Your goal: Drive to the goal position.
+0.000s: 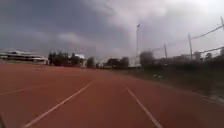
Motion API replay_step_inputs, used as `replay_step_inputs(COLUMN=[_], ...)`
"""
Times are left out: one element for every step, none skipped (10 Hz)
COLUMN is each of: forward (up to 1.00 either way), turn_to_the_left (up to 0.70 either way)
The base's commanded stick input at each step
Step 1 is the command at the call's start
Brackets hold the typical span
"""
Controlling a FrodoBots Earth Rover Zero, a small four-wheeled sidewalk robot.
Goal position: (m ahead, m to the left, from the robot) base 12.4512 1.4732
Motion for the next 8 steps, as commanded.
replay_step_inputs(forward=[0.70,0.70,0.70,0.70,0.70,0.70,0.70,0.70], turn_to_the_left=[0.00,0.00,0.00,0.00,0.00,0.00,0.00,0.00])
